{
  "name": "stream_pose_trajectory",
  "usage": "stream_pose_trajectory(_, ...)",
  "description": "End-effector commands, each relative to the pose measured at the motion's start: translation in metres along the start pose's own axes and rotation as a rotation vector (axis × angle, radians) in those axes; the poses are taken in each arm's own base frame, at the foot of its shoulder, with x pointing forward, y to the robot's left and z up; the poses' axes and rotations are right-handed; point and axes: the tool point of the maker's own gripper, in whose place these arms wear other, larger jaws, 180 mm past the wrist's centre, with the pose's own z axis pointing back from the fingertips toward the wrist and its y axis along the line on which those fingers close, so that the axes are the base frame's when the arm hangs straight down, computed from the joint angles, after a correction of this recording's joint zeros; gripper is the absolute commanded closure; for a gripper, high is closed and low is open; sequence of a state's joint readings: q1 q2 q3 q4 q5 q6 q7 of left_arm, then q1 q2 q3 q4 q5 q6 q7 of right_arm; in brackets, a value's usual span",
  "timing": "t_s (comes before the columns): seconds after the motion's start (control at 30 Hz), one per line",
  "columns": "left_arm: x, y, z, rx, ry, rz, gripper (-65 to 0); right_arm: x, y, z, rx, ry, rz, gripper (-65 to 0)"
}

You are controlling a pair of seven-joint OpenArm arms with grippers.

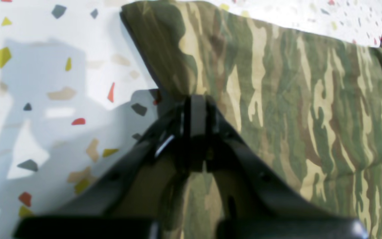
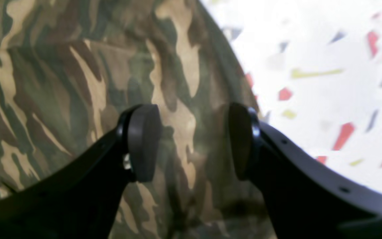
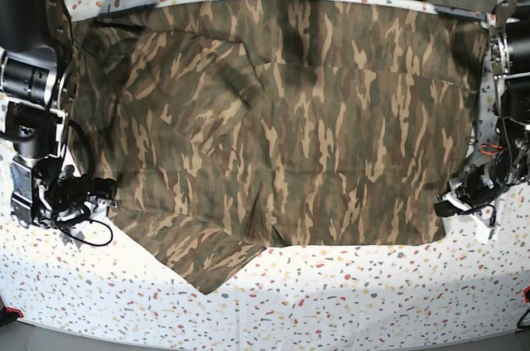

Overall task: Fold the T-shirt properly
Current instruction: 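Lift the hem corners with both grippers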

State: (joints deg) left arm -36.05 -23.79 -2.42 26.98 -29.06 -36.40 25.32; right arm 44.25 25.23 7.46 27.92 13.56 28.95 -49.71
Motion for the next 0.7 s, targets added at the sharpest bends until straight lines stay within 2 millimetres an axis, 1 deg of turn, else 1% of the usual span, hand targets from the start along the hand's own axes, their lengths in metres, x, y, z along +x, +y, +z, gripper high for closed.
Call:
stream_pose_trajectory(0.0, 0.034, -0.002, 0.005, -0.012, -0.083, -0.011, 0.0, 0.027, -0.004, 0.015, -0.001, -0.07, -0.002, -33.8)
stream_pose_trajectory(0.23, 0.034, -0.002, 0.005, -0.012, -0.081, -0.014, 0.0, 0.032, -0.009, 0.018, -0.013, -0.095, -0.003, -33.8)
stream_pose_trajectory(0.53, 0.034, -0.002, 0.005, -0.011, -0.081, -0.014, 0.0, 0.055, -0.013, 0.022, -0.032, -0.225, 0.012, -33.8)
stream_pose_trajectory(0.67, 0.034, -0.002, 0.005, -0.011, -0.081, -0.013, 0.0, 0.056, -0.016, 0.018, -0.063, -0.262, 0.045, -33.8)
